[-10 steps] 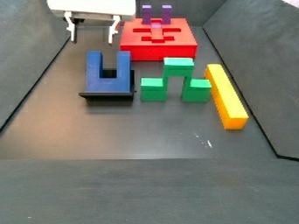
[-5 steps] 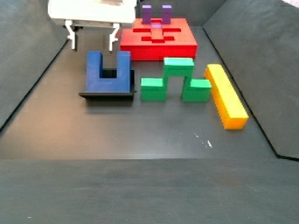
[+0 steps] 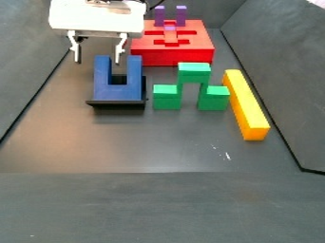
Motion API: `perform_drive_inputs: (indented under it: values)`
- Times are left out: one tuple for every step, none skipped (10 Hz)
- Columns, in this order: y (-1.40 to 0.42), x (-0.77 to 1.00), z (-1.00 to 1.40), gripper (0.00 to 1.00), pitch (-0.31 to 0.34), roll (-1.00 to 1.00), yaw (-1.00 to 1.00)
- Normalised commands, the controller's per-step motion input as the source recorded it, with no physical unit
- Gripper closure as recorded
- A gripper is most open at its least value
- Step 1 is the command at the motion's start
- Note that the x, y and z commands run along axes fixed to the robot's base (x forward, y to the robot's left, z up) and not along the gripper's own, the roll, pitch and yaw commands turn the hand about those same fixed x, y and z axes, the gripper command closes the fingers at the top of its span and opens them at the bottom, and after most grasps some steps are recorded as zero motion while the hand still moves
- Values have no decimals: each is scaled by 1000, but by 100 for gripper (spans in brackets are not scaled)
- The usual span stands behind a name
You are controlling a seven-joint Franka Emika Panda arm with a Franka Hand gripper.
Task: Pick up the blue object. Move up. Place the blue object on the fixture. Regrasp the blue object. Move to above the board. Insert the blue object.
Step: Regrasp the blue object.
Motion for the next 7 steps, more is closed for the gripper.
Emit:
perform_drive_inputs:
  values:
    - [60,0,-40,0,31,9,0]
    - [0,0,-46,0,0,0,0]
    - [14,0,-74,0,0,14,0]
    - [29,-57,-89,0,0,0,-3]
    - [43,-69,-106,0,0,0,-20]
    - [117,-11,-74,0,0,0,0]
    - [126,0,-26,0,23,0,0]
